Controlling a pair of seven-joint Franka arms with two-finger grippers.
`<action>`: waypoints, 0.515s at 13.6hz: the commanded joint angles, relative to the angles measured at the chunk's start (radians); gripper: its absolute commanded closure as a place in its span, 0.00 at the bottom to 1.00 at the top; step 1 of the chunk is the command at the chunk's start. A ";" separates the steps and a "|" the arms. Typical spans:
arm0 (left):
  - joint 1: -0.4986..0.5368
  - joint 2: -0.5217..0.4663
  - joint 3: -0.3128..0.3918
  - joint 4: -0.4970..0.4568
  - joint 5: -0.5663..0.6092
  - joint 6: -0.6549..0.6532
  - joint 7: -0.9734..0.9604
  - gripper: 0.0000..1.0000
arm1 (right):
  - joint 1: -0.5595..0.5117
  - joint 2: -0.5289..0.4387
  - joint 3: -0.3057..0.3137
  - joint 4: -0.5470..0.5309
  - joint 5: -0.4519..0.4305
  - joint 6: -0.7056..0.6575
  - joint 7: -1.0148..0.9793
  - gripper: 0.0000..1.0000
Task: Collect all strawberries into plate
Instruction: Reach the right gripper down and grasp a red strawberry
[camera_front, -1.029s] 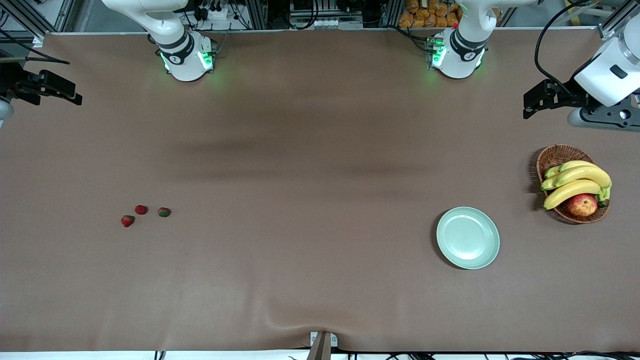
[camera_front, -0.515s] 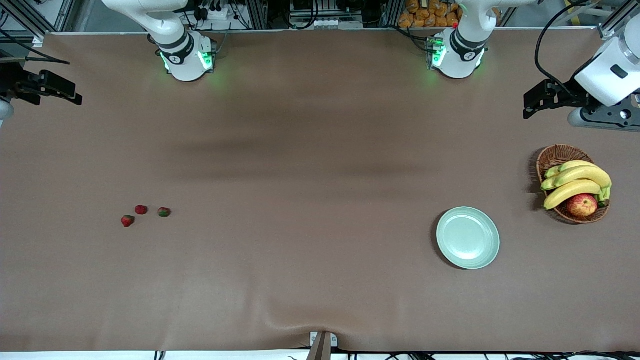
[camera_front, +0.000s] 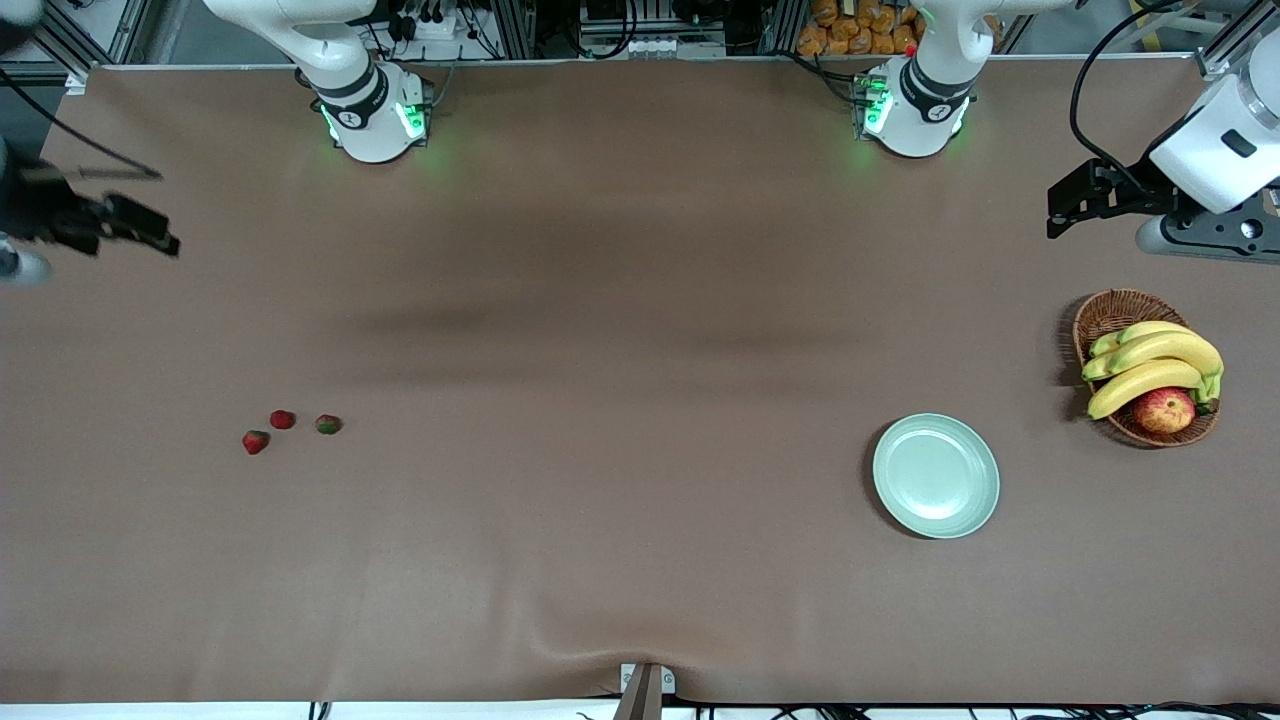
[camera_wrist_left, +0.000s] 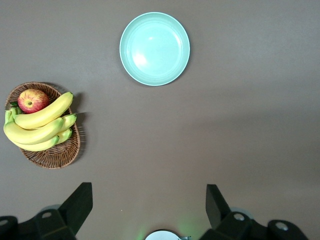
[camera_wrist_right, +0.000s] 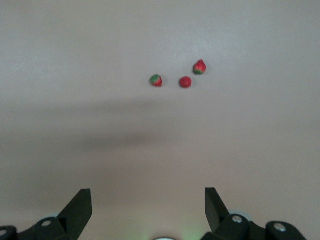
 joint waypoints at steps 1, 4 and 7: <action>0.023 0.008 -0.002 0.019 -0.015 -0.004 0.015 0.00 | 0.005 0.106 0.004 -0.019 -0.015 0.121 0.006 0.00; 0.025 0.007 -0.002 0.019 -0.017 -0.004 0.015 0.00 | 0.006 0.218 0.004 -0.086 -0.010 0.285 0.008 0.00; 0.025 0.008 -0.002 0.019 -0.017 -0.004 0.013 0.00 | 0.008 0.313 0.006 -0.191 -0.009 0.520 0.006 0.00</action>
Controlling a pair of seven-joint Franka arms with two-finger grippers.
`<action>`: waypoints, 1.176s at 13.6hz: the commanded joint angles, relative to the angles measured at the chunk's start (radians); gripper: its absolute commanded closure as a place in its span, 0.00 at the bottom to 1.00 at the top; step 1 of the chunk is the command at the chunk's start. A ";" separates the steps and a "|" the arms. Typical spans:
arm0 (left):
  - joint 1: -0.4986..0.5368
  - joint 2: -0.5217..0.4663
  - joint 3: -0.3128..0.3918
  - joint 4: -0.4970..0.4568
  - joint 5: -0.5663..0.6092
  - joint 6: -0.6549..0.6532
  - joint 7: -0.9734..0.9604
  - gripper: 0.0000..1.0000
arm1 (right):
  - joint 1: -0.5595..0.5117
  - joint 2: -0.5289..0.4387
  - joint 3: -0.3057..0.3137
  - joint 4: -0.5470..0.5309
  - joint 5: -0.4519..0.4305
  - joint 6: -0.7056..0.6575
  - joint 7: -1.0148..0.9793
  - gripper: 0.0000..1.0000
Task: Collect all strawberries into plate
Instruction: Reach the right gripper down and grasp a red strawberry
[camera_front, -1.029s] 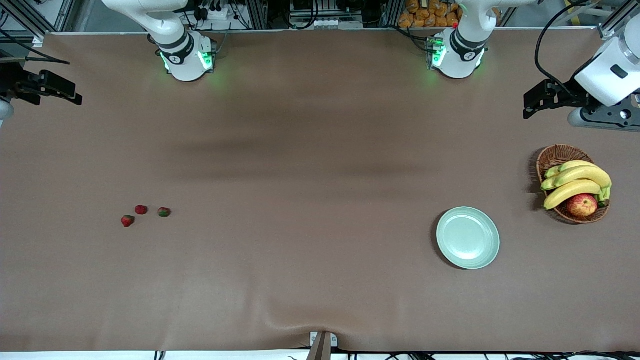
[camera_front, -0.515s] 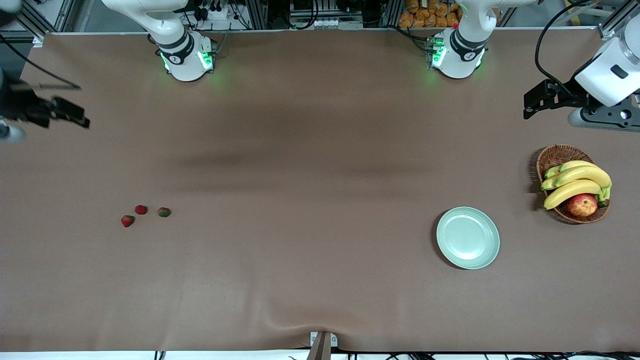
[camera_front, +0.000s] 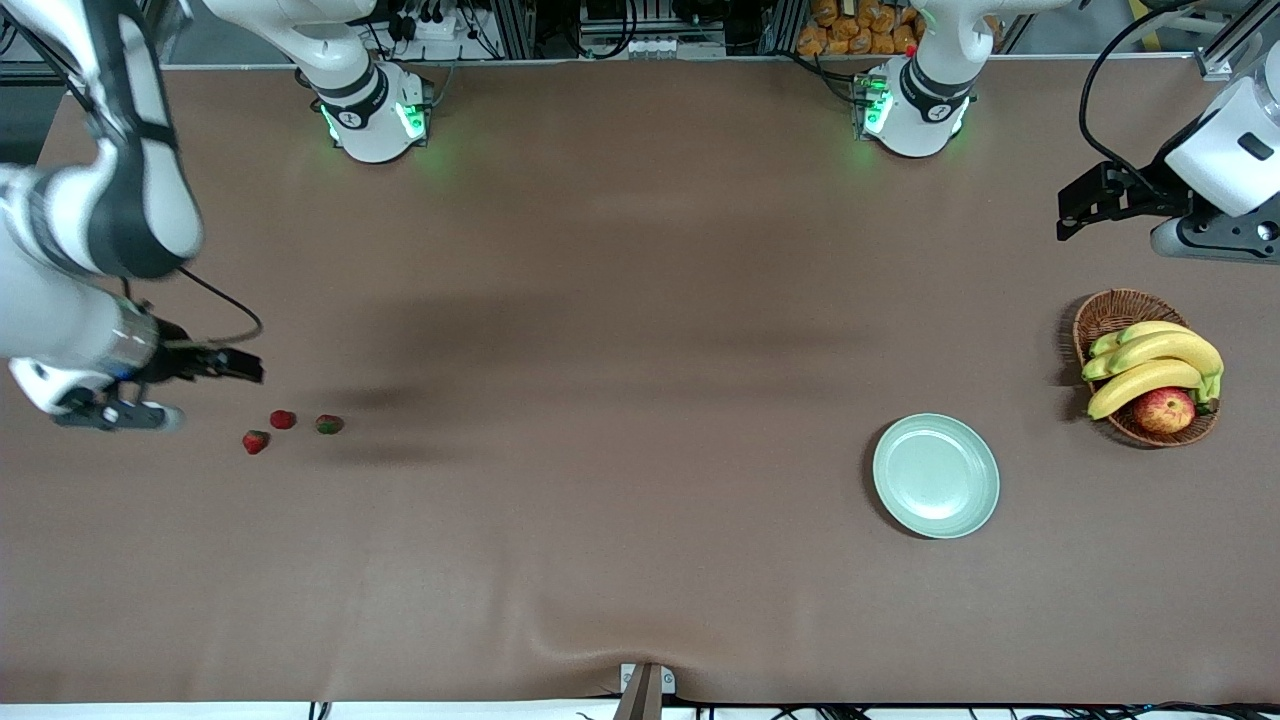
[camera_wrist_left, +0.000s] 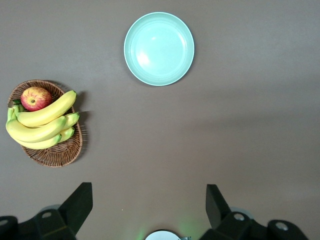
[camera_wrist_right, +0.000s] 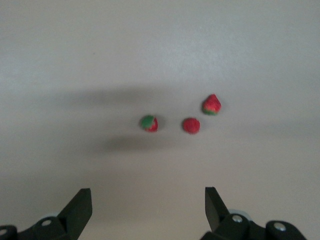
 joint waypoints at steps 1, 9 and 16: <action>0.008 0.007 -0.003 0.017 -0.017 -0.004 0.013 0.00 | 0.018 0.061 0.003 -0.076 -0.009 0.147 0.006 0.00; 0.008 0.007 -0.003 0.017 -0.017 -0.004 0.012 0.00 | 0.042 0.231 0.007 -0.078 -0.009 0.336 0.006 0.00; 0.008 0.008 -0.003 0.016 -0.017 -0.004 0.007 0.00 | 0.041 0.278 0.012 -0.082 -0.004 0.330 0.009 0.03</action>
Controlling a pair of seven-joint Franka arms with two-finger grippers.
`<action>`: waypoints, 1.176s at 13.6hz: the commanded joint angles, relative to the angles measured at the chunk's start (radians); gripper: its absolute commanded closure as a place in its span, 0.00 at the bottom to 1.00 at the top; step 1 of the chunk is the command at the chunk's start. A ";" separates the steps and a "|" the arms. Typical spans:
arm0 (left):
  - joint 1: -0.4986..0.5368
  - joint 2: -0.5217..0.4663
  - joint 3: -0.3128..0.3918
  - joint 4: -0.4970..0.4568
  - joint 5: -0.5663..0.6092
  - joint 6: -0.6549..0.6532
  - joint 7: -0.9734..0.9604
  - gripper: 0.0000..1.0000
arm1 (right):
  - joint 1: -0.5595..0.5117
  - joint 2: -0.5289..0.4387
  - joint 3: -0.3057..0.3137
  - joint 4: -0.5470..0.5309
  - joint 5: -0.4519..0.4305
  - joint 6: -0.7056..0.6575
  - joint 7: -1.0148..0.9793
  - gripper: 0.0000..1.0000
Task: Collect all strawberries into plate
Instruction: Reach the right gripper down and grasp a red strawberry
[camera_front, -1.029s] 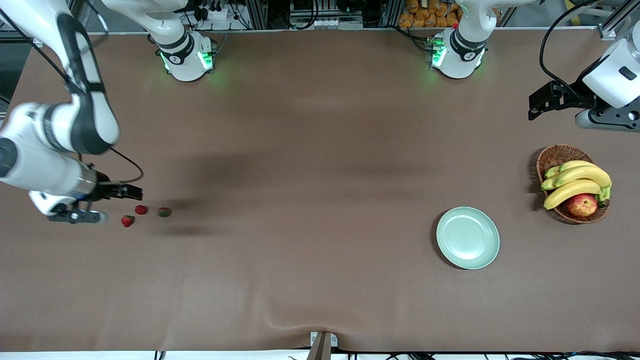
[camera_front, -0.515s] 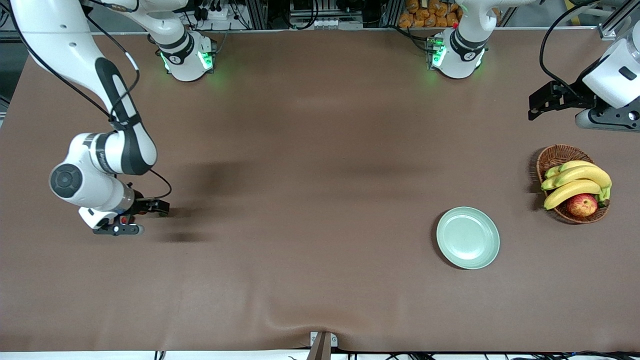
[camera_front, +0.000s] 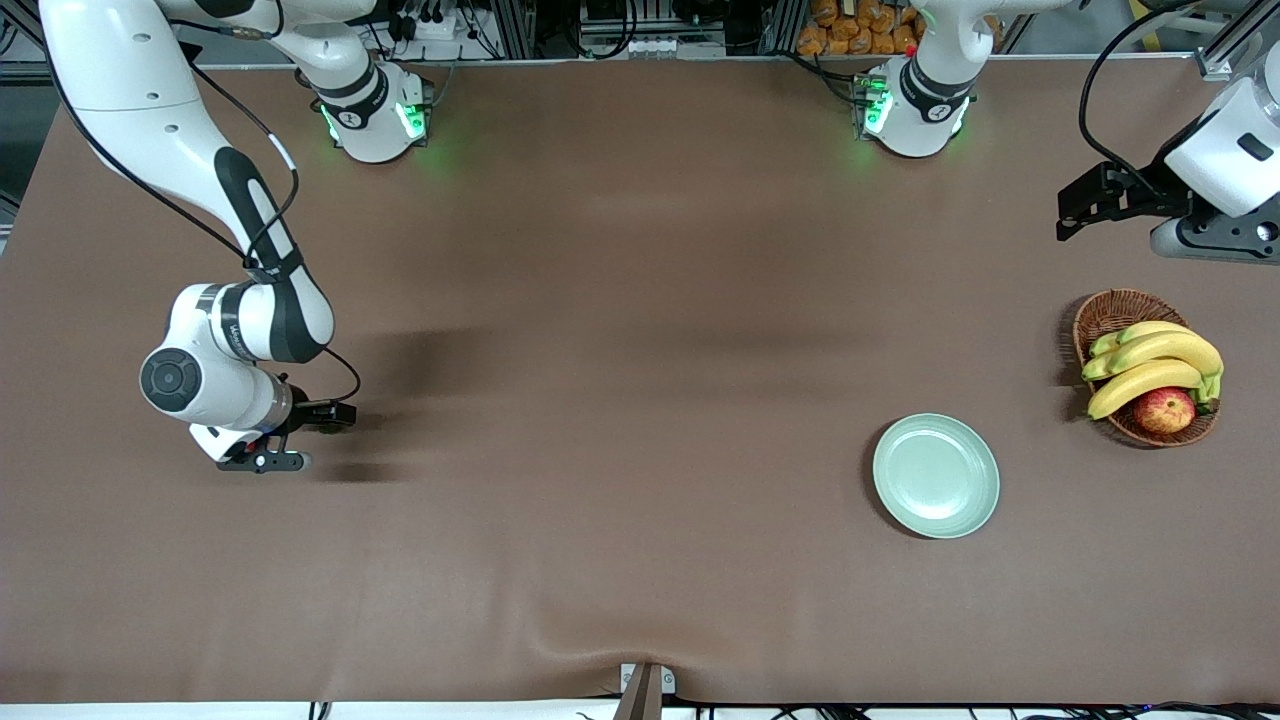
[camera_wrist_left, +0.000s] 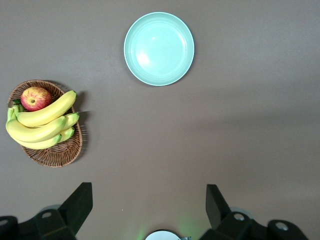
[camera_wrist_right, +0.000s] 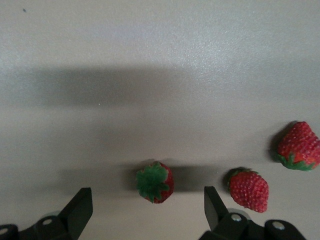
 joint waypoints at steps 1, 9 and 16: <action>0.008 0.008 -0.003 0.016 -0.017 -0.004 0.007 0.00 | -0.001 -0.007 0.014 -0.010 -0.004 0.004 0.008 0.06; 0.008 0.009 -0.003 0.011 -0.015 -0.004 0.002 0.00 | -0.009 0.019 0.015 -0.009 -0.004 0.012 -0.021 0.31; 0.005 0.064 -0.004 0.016 -0.012 0.029 -0.010 0.00 | -0.012 0.027 0.015 -0.007 -0.004 0.041 -0.099 0.57</action>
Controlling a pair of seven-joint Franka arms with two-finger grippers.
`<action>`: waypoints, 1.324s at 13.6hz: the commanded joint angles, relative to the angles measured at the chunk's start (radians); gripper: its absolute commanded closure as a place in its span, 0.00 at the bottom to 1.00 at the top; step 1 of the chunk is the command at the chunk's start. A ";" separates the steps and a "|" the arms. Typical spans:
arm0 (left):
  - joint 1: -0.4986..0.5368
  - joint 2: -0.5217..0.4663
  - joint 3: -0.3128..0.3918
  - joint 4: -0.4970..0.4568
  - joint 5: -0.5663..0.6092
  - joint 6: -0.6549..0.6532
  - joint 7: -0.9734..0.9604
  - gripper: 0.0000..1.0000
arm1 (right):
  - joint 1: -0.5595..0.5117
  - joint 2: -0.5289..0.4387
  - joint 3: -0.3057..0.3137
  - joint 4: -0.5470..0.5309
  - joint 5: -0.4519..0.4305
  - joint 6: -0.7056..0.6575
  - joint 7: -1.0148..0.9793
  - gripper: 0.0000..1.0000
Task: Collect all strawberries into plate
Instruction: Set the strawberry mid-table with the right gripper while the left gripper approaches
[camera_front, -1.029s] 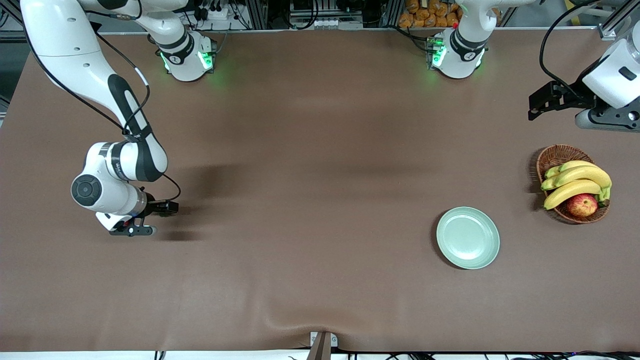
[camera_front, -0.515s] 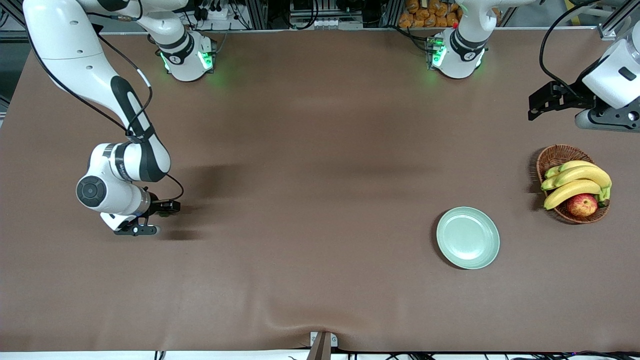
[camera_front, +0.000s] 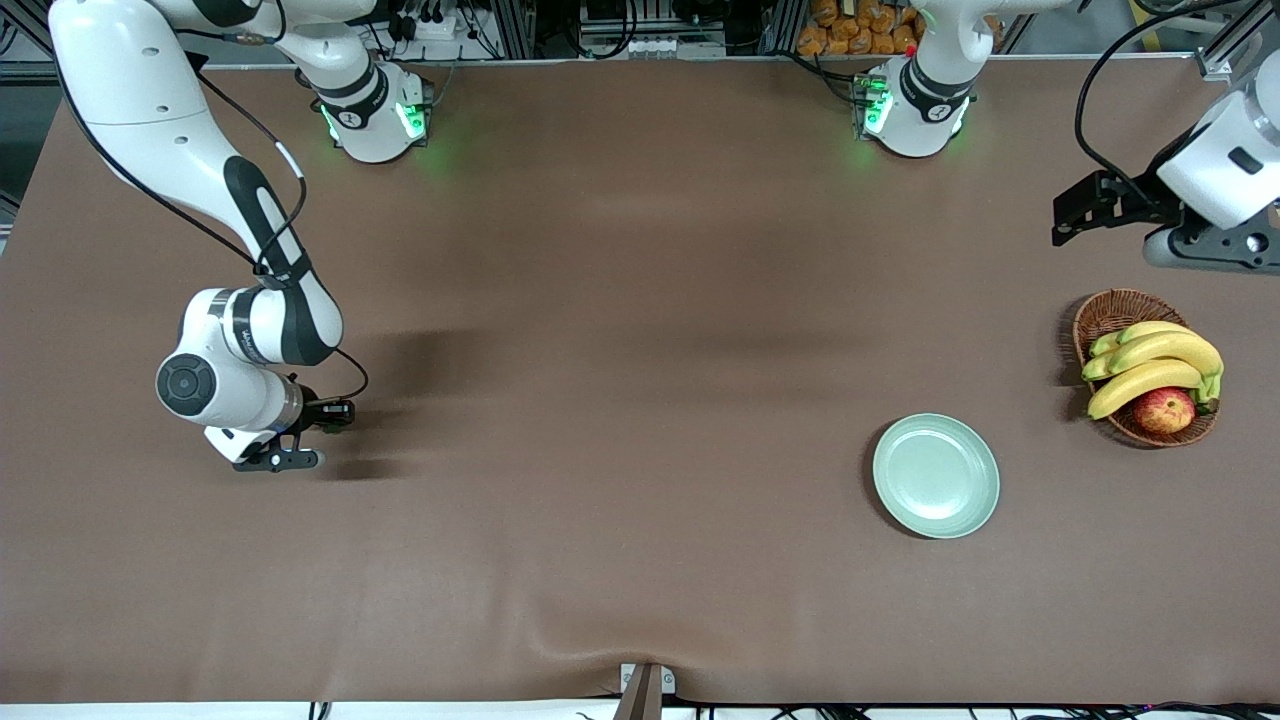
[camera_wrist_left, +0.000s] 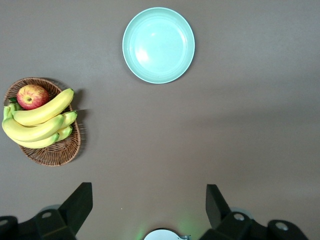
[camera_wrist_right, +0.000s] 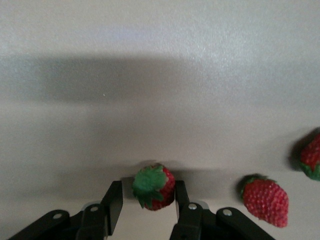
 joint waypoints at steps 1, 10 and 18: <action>0.004 0.054 -0.002 0.019 -0.009 0.041 -0.008 0.00 | -0.012 0.001 0.006 -0.005 -0.005 0.023 -0.042 0.62; 0.103 0.300 -0.001 0.019 0.000 0.275 -0.001 0.00 | -0.002 -0.092 0.025 0.010 0.026 -0.026 -0.028 0.86; 0.125 0.473 -0.001 0.019 0.037 0.476 0.007 0.00 | 0.325 -0.157 0.052 0.156 0.163 -0.239 0.419 0.87</action>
